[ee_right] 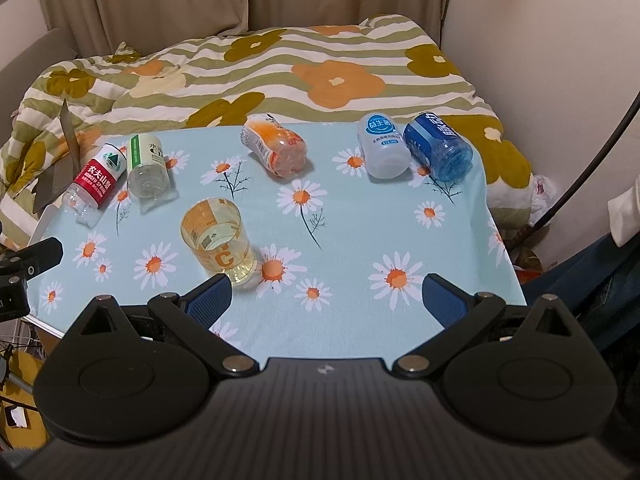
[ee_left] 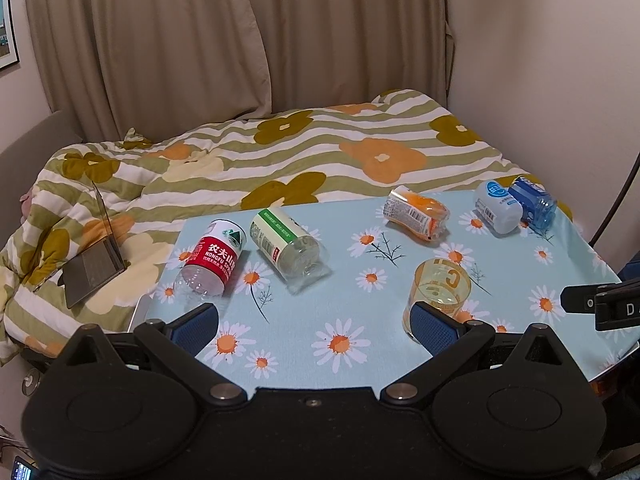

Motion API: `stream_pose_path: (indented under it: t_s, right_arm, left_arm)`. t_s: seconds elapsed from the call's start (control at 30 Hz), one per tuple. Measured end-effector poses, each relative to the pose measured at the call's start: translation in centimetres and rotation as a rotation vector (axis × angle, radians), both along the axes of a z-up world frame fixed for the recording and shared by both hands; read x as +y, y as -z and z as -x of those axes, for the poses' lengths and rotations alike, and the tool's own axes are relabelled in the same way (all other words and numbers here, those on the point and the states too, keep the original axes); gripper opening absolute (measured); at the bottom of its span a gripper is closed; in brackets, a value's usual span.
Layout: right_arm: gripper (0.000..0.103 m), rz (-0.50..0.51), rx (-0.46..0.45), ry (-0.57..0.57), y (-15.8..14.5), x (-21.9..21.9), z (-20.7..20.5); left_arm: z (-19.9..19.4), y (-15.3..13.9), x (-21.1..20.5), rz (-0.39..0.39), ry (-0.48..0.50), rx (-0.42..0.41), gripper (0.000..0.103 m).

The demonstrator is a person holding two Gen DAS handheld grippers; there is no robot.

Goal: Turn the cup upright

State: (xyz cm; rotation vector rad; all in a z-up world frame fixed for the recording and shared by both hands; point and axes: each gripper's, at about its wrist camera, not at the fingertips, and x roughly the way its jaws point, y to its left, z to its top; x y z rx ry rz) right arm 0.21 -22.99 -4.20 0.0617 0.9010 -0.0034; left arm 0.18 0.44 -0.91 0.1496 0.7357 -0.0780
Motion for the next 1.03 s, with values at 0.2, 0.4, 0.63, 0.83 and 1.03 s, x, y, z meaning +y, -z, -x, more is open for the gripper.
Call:
stream_pose_path:
  t_s: [0.2, 0.4, 0.63, 0.83, 1.03]
  right_arm:
    - [0.103, 0.001, -0.001, 0.0, -0.03, 0.02, 0.04]
    - [0.103, 0.002, -0.001, 0.004, 0.04, -0.21, 0.19]
    - [0.103, 0.005, -0.001, 0.002, 0.01, -0.12, 0.15]
    - [0.103, 0.004, -0.001, 0.003, -0.01, 0.04, 0.13]
    - [0.103, 0.007, -0.002, 0.002, -0.02, 0.0, 0.15]
  left_arm:
    - [0.11, -0.02, 0.08, 0.0, 0.005, -0.003, 0.103]
    - [0.09, -0.05, 0.09, 0.0, 0.005, -0.004, 0.103]
    - [-0.02, -0.35, 0.56, 0.018, 0.013, -0.014, 0.103]
    - [-0.05, -0.24, 0.62, -0.011, 0.012, -0.024, 0.103]
    - [-0.08, -0.21, 0.76, -0.011, 0.017, -0.043, 0.103]
